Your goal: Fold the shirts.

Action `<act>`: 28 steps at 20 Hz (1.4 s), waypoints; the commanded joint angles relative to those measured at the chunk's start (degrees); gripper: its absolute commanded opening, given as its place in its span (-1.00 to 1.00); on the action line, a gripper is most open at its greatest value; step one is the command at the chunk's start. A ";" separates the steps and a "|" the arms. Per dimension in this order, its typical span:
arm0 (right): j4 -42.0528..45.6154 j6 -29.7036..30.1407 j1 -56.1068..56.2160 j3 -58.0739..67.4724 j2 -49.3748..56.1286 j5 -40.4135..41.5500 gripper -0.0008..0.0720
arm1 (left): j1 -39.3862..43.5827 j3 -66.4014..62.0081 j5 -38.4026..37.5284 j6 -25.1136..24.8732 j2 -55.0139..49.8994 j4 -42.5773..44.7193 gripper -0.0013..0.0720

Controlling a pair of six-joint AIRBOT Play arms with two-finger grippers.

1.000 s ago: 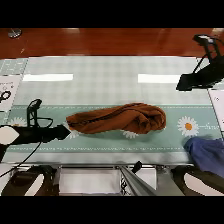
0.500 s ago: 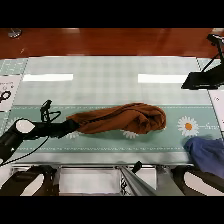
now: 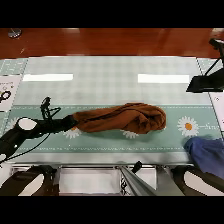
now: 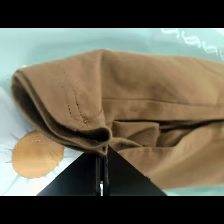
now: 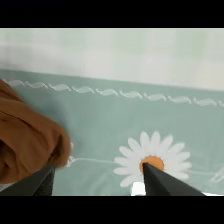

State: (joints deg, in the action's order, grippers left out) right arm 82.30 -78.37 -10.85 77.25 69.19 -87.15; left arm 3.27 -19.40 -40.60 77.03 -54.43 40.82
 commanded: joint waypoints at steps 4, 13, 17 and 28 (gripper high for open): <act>-18.86 1.33 -9.88 -16.90 0.00 4.00 0.69 | -0.04 0.02 -4.46 -4.00 1.77 -1.22 -0.92; -24.87 8.66 -10.03 -36.22 0.00 15.02 0.69 | -0.07 0.02 -5.11 -3.91 5.66 -1.25 -0.91; -31.69 10.12 -9.99 -41.31 0.00 22.14 0.69 | -0.04 0.02 -5.14 -3.89 5.68 -1.46 -0.91; -44.46 17.53 -9.99 -49.70 0.00 28.74 -0.50 | -0.07 -0.20 0.57 -3.74 5.66 -7.04 -0.91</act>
State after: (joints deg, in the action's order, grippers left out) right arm 42.11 -63.88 -20.84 29.04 69.17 -59.94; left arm 3.27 -19.40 -42.74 73.30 -48.80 36.51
